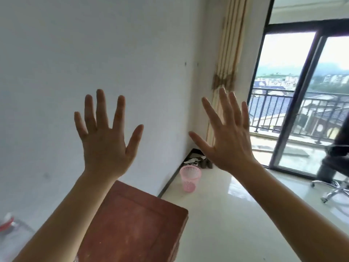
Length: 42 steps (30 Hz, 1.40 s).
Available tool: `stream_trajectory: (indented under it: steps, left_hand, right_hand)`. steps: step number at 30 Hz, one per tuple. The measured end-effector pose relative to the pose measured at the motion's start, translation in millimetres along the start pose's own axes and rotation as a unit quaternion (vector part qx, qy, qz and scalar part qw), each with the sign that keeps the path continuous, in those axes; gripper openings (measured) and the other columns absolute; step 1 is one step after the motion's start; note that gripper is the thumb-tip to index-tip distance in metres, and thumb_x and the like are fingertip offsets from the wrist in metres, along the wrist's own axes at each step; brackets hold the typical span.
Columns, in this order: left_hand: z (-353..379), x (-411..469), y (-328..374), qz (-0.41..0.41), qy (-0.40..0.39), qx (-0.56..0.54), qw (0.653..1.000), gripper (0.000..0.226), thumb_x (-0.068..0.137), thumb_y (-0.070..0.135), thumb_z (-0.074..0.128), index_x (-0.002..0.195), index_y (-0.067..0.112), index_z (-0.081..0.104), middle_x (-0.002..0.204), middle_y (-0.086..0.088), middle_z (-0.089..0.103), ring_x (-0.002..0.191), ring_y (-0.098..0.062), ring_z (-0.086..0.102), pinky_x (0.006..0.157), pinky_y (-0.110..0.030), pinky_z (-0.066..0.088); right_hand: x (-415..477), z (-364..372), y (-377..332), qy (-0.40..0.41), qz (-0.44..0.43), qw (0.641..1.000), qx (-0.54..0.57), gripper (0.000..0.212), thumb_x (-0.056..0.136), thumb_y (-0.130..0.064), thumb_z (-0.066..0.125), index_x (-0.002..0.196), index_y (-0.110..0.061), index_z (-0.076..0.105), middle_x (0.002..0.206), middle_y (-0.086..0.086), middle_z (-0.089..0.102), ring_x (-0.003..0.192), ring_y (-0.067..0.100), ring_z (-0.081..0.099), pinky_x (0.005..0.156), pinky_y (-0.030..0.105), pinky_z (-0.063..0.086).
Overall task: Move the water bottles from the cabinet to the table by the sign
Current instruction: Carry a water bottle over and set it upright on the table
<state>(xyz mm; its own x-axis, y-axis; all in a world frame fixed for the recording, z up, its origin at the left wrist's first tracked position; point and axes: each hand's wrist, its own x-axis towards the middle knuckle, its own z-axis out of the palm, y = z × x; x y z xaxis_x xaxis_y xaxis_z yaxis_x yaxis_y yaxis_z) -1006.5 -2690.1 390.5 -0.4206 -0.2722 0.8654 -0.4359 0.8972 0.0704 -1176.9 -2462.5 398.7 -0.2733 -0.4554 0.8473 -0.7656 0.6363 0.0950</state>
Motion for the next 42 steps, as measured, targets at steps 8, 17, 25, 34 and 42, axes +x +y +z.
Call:
stream_trajectory:
  steps: [8,17,25,34,42]
  left_hand:
    - [-7,12,240,0.142,0.008,-0.154,0.978,0.078,0.100,0.066,0.023,0.162,0.021,0.015,0.169,-0.016,0.001,0.156,-0.036,-0.002,0.121,-0.066,0.006]
    - [-75,-84,597,0.234,-0.020,-0.352,0.906,0.078,0.099,0.064,0.031,0.163,0.022,0.012,0.170,-0.014,-0.001,0.156,-0.034,-0.003,0.121,-0.065,0.006]
    - [-175,-195,869,0.342,-0.072,-0.493,0.797,0.077,0.100,0.067,0.023,0.162,0.023,0.013,0.170,-0.015,-0.002,0.156,-0.037,-0.003,0.120,-0.068,0.006]
    - [-245,-284,1103,0.454,-0.086,-0.617,0.637,0.080,0.098,0.069,0.024,0.162,0.023,0.015,0.170,-0.013,-0.006,0.156,-0.035,-0.008,0.120,-0.067,0.000]
    - [-420,-398,1273,0.562,-0.074,-0.717,0.405,0.081,0.098,0.069,0.022,0.163,0.024,0.007,0.170,-0.012,-0.010,0.155,-0.035,-0.012,0.119,-0.070,0.001]
  right_hand:
    - [-109,-170,176,0.017,0.115,0.976,-0.186,0.084,0.097,-0.073,0.037,0.164,-0.027,0.015,0.171,0.016,0.001,0.158,0.034,0.000,0.124,0.062,0.005]
    - [-321,-433,346,-0.019,0.205,0.907,-0.368,0.084,0.097,-0.073,0.037,0.163,-0.025,0.018,0.170,0.018,0.006,0.157,0.037,0.006,0.123,0.063,0.009]
    - [-485,-638,435,-0.058,0.331,0.805,-0.489,0.084,0.096,-0.074,0.035,0.164,-0.028,0.015,0.171,0.015,0.000,0.158,0.034,0.001,0.123,0.064,0.008]
    - [-591,-775,491,-0.096,0.387,0.663,-0.634,0.083,0.097,-0.074,0.031,0.163,-0.025,0.021,0.169,0.020,0.006,0.157,0.038,0.004,0.123,0.063,0.004]
    - [-672,-928,433,-0.114,0.459,0.421,-0.774,0.082,0.098,-0.074,0.035,0.163,-0.025,0.021,0.169,0.023,0.005,0.156,0.041,0.004,0.124,0.062,0.002]
